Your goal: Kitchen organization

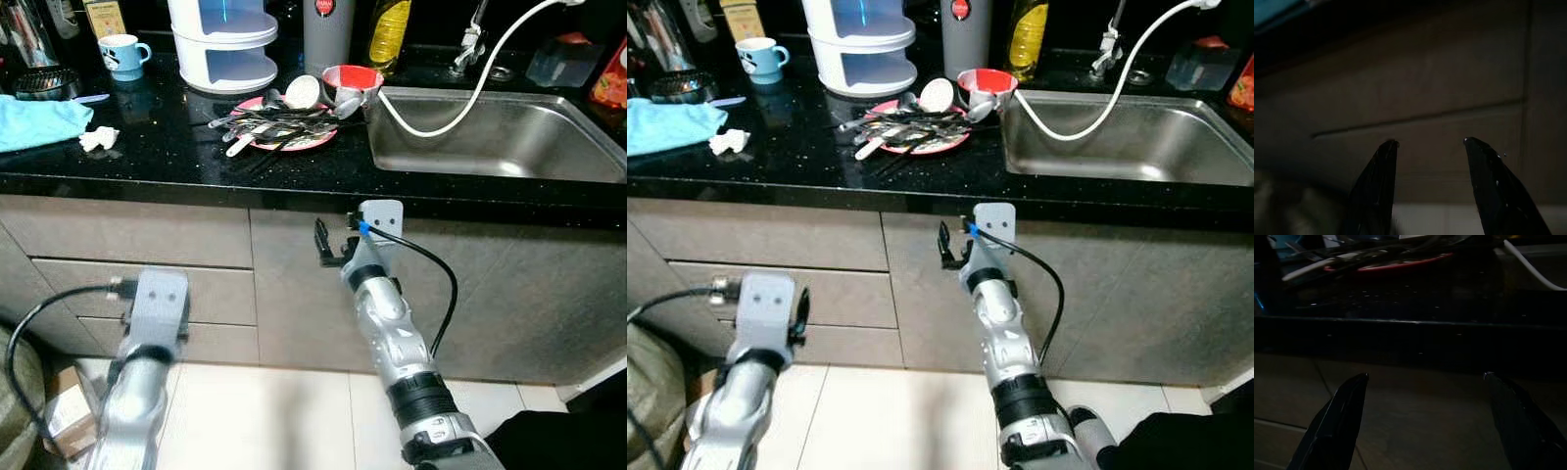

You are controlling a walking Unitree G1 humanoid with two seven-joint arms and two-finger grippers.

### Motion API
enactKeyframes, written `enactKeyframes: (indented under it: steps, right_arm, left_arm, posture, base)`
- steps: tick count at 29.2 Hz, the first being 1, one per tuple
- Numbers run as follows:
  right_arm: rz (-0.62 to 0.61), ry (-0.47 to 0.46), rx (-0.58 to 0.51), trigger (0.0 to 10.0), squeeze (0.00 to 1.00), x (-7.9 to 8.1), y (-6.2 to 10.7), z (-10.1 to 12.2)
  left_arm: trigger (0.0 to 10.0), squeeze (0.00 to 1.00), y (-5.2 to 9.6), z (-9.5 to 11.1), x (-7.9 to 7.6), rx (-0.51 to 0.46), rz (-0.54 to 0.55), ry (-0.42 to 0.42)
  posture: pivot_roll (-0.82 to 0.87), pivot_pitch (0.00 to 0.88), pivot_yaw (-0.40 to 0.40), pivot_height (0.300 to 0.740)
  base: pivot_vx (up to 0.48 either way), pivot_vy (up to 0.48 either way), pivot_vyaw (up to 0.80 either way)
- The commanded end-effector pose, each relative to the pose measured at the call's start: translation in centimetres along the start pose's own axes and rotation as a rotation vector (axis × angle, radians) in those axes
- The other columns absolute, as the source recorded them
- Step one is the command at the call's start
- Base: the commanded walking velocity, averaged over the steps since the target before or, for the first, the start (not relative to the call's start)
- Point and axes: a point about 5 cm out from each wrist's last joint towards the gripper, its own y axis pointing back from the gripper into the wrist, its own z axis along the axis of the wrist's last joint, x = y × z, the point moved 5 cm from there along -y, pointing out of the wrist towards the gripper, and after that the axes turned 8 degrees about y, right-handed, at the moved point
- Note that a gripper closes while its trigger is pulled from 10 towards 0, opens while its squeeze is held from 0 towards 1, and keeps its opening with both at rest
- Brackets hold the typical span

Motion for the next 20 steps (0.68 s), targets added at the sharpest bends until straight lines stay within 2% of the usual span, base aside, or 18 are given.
enactKeyframes:
  steps: [1,4,5,6,9,10,13,16,18,19,20]
  right_arm:
    - [-0.007,0.004,0.013,10.0,0.0,-0.6,0.2,-0.2]
    - [-0.027,0.042,0.04,10.0,0.0,-2.0,0.9,-1.2]
    - [-0.027,0.042,0.04,10.0,0.0,-2.0,0.9,-1.2]
    - [-0.055,0.056,0.062,10.0,0.0,-3.2,1.5,-1.9]
    - [-0.084,0.056,0.077,10.0,0.0,-3.9,2.0,-2.4]
    - [-0.098,0.05,0.081,10.0,0.0,-4.0,2.1,-2.4]
    - [-0.113,0.036,0.083,10.0,0.0,-3.9,2.1,-2.5]
    - [-0.099,0.034,0.06,10.0,0.0,-2.7,2.0,-2.0]
    - [-0.094,0.036,0.054,10.0,0.0,-2.6,2.0,-1.9]
    - [-0.093,0.035,0.055,10.0,0.0,-2.7,2.0,-1.9]
    - [-0.096,0.03,0.063,10.0,0.0,-2.9,2.0,-2.0]
  left_arm:
    - [10.0,0.0,0.6,-0.4,1.2,0.022,0.046,-0.039]
    - [10.0,0.0,1.4,-0.7,1.8,0.032,0.052,-0.078]
    - [10.0,0.0,1.4,-0.7,1.8,0.032,0.052,-0.078]
    - [10.0,0.0,1.8,-1.0,2.0,0.043,0.035,-0.114]
    - [10.0,0.0,1.7,-1.0,2.1,0.04,0.024,-0.064]
    - [10.0,0.0,1.5,-0.8,2.0,0.037,0.017,-0.035]
    - [10.0,0.0,1.2,-0.6,2.1,0.046,0.009,-0.023]
    - [10.0,0.0,1.2,-0.3,2.3,0.042,0.016,-0.018]
    - [10.0,0.0,1.2,0.2,2.2,0.016,0.007,0.004]
    - [10.0,0.0,1.3,0.6,1.7,-0.002,-0.024,0.028]
    - [10.0,0.0,1.3,1.0,0.4,-0.02,-0.095,0.06]
  posture:
    - [0.27,0.006,-0.031,0.74]
    - [0.26,0.025,-0.034,0.74]
    - [0.26,0.025,-0.034,0.74]
    - [0.25,0.03,-0.02,0.74]
    - [0.24,0.033,0.003,0.74]
    - [0.23,0.033,0.007,0.74]
    - [0.22,0.031,0.024,0.74]
    - [0.21,0.034,0.041,0.74]
    - [0.21,0.034,0.041,0.74]
    - [0.21,0.035,0.034,0.74]
    - [0.21,0.035,0.03,0.74]
  base:
    - [0.0,0.0,0.0]
    - [0.0,0.0,0.0]
    - [0.0,0.0,0.0]
    - [0.0,0.0,0.0]
    - [0.0,0.0,0.0]
    - [0.0,0.0,0.0]
    - [0.0,0.0,0.0]
    - [0.0,0.0,0.0]
    - [0.0,0.0,0.0]
    - [0.0,0.0,0.0]
    - [0.0,0.0,0.0]
